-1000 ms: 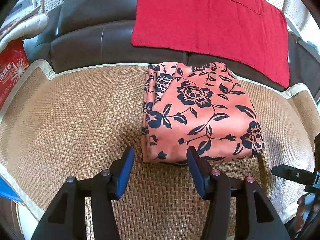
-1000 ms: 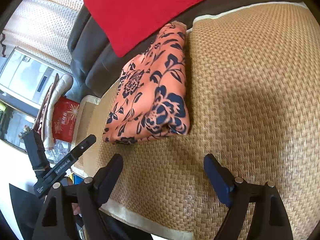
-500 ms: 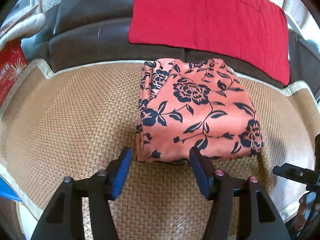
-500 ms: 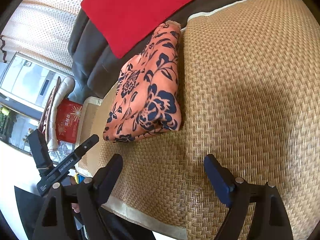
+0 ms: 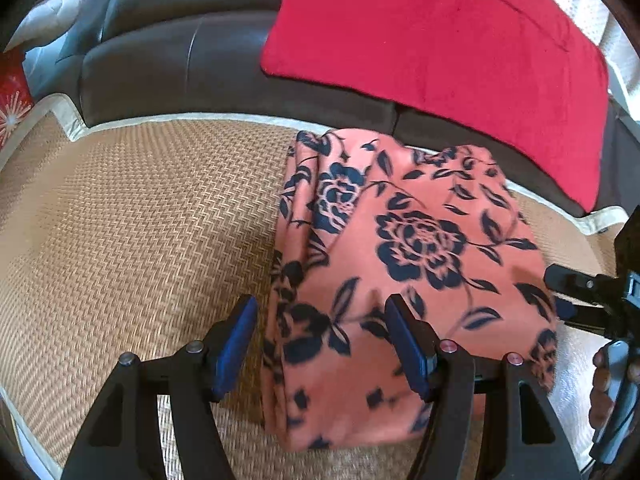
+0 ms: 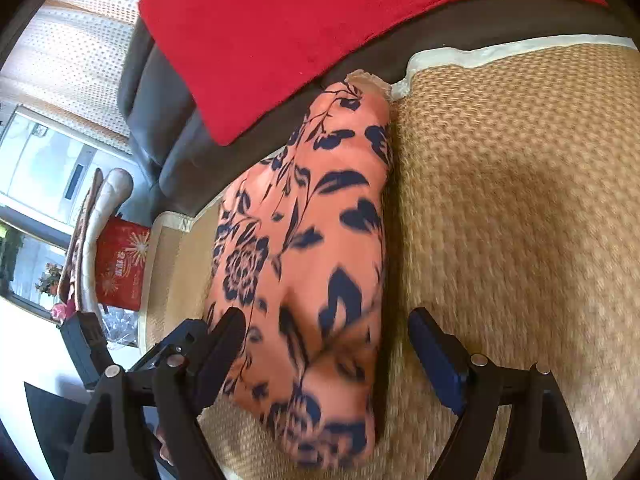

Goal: Fold small clothes

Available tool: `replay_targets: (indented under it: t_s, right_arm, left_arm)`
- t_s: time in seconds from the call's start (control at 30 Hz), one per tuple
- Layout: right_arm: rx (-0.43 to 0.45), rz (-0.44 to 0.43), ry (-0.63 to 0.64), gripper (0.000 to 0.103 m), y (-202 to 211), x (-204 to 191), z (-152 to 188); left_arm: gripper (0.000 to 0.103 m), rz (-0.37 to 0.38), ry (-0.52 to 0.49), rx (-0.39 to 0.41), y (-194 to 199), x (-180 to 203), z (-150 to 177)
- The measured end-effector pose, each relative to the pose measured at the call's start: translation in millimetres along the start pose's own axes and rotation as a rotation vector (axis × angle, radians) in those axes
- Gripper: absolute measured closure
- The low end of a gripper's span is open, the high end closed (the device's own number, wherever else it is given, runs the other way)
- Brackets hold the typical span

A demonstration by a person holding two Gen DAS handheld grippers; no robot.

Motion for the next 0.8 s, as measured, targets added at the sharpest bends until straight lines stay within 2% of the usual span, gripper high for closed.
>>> replay_targets:
  t_s: [0.2, 0.67, 0.8]
  right_arm:
    - [-0.029, 0.004, -0.023, 0.017, -13.0, -2.7, -6.9]
    - [-0.060, 0.070, 0.045, 0.018, -36.0, -12.7, -10.5]
    - [-0.089, 0.114, 0.049, 0.046, -46.6, -13.2, -6.3]
  left_arm:
    - [0.035, 0.016, 0.003, -0.024, -18.7, 0.5, -1.5]
    - [0.029, 0.060, 0.033, -0.042, -29.1, -0.4, -1.2]
    - [0.029, 0.081, 0.036, -0.054, -30.7, 0.4, -1.9]
Point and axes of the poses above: each gripper's, at about its wrist camera, not at the fingertips, and y roughly against the way its jaws point, x to its right, z to its underside, the point moved 10 cm from there along -y, roughly the way its jaws point, and after that the axes turned 1 degree about -z, right-handed, at the moved point
